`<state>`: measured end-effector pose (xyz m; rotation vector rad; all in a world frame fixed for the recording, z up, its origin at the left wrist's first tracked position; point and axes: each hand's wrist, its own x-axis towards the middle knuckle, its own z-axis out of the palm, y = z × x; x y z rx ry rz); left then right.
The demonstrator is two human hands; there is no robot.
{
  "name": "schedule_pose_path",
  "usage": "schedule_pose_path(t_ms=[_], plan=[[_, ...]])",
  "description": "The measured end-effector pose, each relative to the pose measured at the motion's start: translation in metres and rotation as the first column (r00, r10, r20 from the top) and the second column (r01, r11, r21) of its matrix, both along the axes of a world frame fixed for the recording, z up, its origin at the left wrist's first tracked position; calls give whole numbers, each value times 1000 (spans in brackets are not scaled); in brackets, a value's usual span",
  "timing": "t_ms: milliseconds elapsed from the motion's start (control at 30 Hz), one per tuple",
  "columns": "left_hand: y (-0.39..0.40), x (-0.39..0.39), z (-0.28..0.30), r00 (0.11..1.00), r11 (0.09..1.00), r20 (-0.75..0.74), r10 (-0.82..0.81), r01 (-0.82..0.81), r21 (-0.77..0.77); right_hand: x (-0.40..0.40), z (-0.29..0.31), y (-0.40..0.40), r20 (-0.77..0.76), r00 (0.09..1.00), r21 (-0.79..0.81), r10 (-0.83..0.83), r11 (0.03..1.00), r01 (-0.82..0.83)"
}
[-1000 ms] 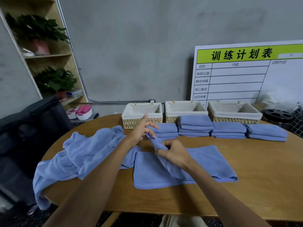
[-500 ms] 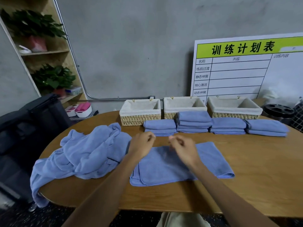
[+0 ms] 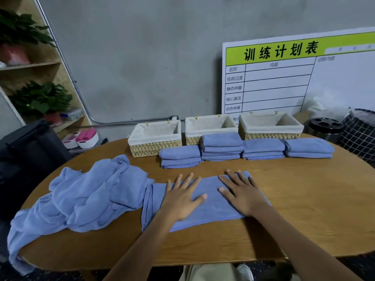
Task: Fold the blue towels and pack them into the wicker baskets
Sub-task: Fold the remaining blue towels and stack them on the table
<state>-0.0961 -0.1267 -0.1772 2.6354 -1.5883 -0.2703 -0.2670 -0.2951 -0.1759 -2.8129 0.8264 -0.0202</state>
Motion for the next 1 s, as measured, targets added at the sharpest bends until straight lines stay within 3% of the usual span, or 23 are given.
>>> schedule_pose_path(t_ms=[333,467,533,600,700,800,900,1000], plan=[[38,31,5,998,999,38,40,-40,4,-20,1,-17,-34,989,32,-143,989,144],[35,29,10,997,999,66,43,-44,15,-32,0,-19,146,941,-55,-305,947,316],[25,26,14,985,998,162,53,-47,-39,-40,5,-21,179,919,-147,-352,914,379],[5,21,17,975,987,211,76,-44,-152,-44,10,-29,168,924,-112,-344,924,365],[-47,3,27,1000,961,25,-17,23,-274,-47,12,-43,249,922,158,-296,952,263],[-112,-27,39,947,930,-276,-165,57,-362,-55,19,-56,367,868,470,-336,872,139],[-174,-52,46,822,945,-509,-254,100,-310,-72,27,-78,403,829,608,-387,791,73],[-220,-64,46,733,959,-621,-277,171,-227,-90,27,-103,416,789,660,-453,747,80]])
